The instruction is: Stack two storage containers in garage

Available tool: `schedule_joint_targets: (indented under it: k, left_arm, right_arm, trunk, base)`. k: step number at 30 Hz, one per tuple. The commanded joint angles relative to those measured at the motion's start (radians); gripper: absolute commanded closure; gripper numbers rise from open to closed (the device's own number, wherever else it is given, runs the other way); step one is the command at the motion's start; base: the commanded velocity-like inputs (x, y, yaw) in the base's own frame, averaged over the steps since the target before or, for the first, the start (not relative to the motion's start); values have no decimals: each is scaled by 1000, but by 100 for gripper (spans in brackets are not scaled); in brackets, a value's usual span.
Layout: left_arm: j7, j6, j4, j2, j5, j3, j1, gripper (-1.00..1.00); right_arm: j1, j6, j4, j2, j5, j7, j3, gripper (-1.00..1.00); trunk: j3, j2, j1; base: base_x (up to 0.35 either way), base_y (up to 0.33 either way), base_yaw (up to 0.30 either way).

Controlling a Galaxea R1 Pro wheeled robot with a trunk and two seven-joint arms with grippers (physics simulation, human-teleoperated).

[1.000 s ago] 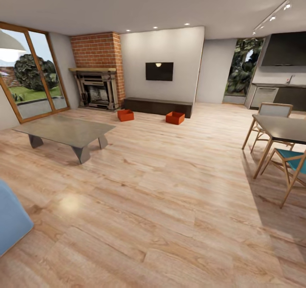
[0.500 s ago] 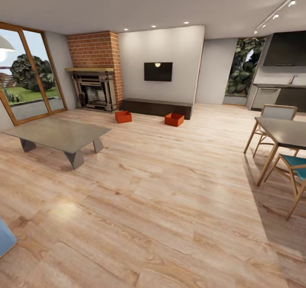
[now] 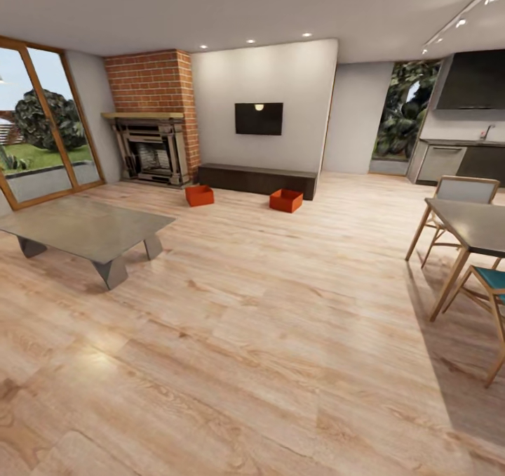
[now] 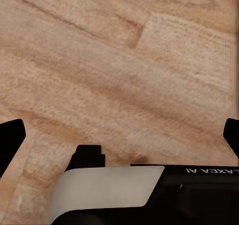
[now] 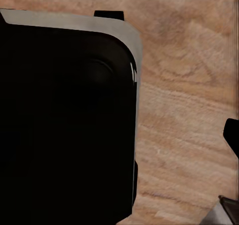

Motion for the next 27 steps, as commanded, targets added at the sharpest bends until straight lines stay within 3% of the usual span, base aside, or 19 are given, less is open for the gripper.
schedule_joint_targets:
  k: [1, 17, 27]
  left_arm:
    - [4, -4, 1, 0, 9, -9, -1, -100]
    - [4, -18, 1, -1, 11, -8, -1, -100]
    - [4, -20, 1, 0, 11, -6, -1, -100]
  right_arm:
    - [0, 0, 0, 0, 1, 0, 1, -100]
    - [0, 0, 0, 0, 1, 0, 1, -100]
    - [0, 0, 0, 0, 1, 0, 1, -100]
  trunk:
    - [-1, 0, 1]
    - [-1, 0, 1]
    - [-1, 0, 1]
  base:
    - [344, -128, 0]
    - [344, -125, 0]
    - [344, -28, 0]
